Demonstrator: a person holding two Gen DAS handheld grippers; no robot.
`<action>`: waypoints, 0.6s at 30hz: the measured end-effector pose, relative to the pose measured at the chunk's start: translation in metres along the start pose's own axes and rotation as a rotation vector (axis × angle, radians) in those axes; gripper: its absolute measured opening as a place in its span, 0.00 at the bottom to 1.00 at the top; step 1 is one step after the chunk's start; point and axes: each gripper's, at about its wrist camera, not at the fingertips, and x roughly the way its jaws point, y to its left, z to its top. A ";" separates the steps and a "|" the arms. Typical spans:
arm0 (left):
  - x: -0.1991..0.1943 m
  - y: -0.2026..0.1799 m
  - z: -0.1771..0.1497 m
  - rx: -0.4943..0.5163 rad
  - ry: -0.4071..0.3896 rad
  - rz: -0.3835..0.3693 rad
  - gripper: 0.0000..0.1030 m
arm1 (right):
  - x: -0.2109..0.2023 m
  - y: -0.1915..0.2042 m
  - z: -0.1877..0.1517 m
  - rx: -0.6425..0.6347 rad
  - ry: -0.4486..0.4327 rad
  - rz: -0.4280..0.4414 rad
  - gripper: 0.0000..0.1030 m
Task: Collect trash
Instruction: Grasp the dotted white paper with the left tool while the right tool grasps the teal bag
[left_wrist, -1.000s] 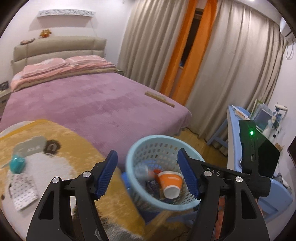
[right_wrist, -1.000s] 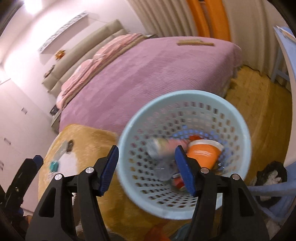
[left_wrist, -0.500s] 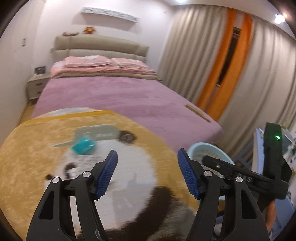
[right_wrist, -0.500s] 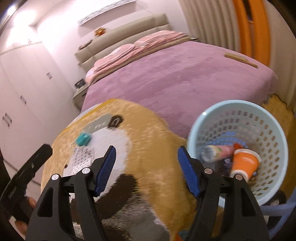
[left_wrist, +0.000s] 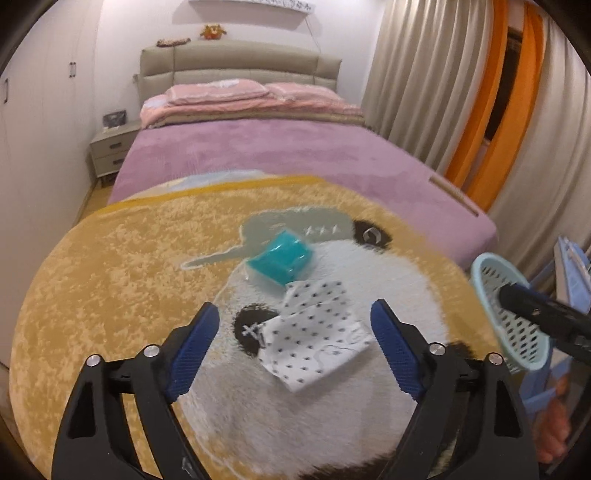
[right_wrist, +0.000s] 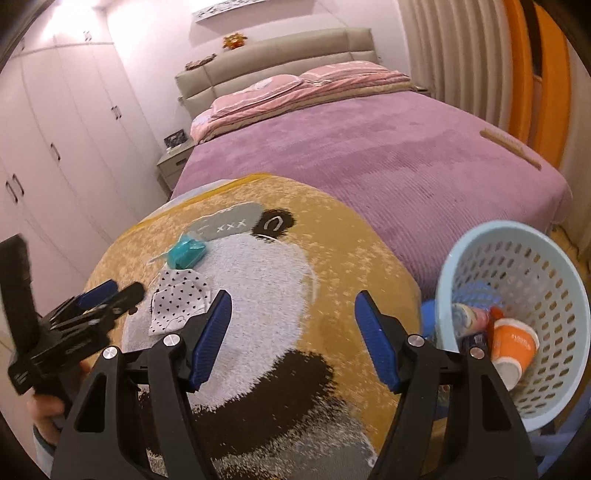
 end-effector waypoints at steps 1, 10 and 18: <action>0.005 0.001 0.000 0.006 0.008 -0.004 0.80 | 0.002 0.004 0.001 -0.013 0.000 0.001 0.64; 0.035 0.005 -0.007 0.014 0.065 -0.108 0.77 | 0.030 0.032 0.008 -0.091 0.028 0.004 0.64; 0.042 0.002 -0.012 0.051 0.097 -0.124 0.34 | 0.053 0.045 0.013 -0.114 0.062 0.010 0.64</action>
